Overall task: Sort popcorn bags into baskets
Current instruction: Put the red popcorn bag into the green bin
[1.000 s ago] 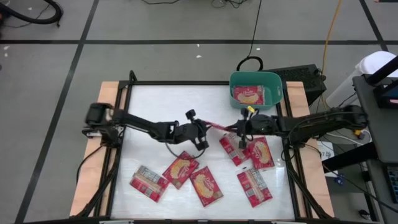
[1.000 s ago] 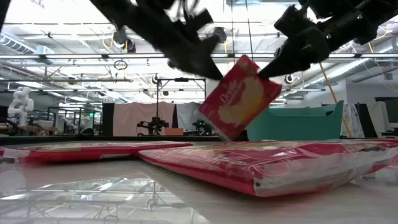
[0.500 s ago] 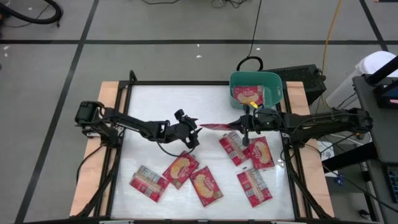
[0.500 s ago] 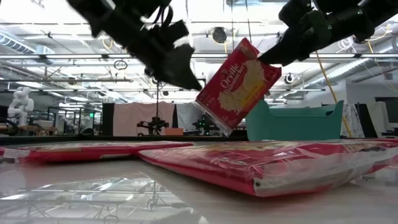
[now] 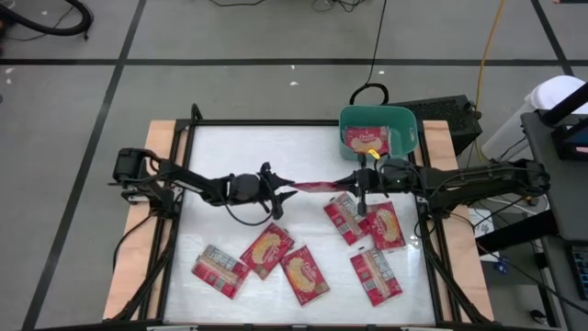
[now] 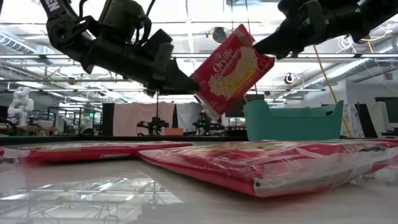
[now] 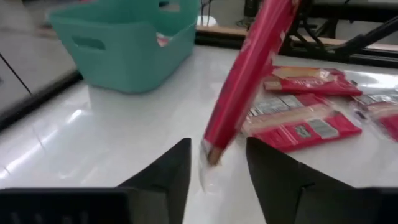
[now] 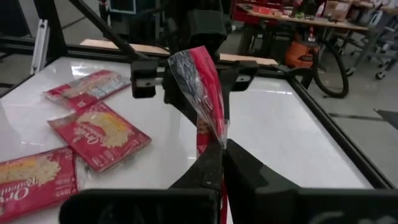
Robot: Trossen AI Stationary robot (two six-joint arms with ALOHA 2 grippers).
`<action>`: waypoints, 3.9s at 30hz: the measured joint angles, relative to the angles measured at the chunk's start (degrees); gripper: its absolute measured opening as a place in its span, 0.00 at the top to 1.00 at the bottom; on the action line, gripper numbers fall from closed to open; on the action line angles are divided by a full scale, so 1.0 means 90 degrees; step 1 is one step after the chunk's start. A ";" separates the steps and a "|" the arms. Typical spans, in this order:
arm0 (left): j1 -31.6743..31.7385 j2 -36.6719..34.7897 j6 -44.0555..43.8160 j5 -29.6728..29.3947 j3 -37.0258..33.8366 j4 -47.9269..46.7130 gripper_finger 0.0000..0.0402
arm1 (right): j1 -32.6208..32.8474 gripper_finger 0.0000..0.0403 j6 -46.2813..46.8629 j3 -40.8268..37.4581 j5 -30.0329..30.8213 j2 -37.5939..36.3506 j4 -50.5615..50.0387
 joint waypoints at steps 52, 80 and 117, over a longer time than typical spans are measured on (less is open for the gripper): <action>0.0773 -0.0495 0.0268 0.0658 0.1926 -0.6037 0.94 | -0.0005 0.51 0.0491 0.1171 0.0999 0.2533 0.0024; 0.0693 -0.0473 0.0378 0.0495 0.1911 -0.5563 0.80 | -0.0561 0.96 -0.0304 0.1156 0.0471 0.3289 -0.0237; 0.0064 -0.0541 -0.0058 -0.0423 0.1914 -0.4827 0.70 | -0.4622 0.99 -0.2657 0.2838 -0.0136 -0.0510 -0.5982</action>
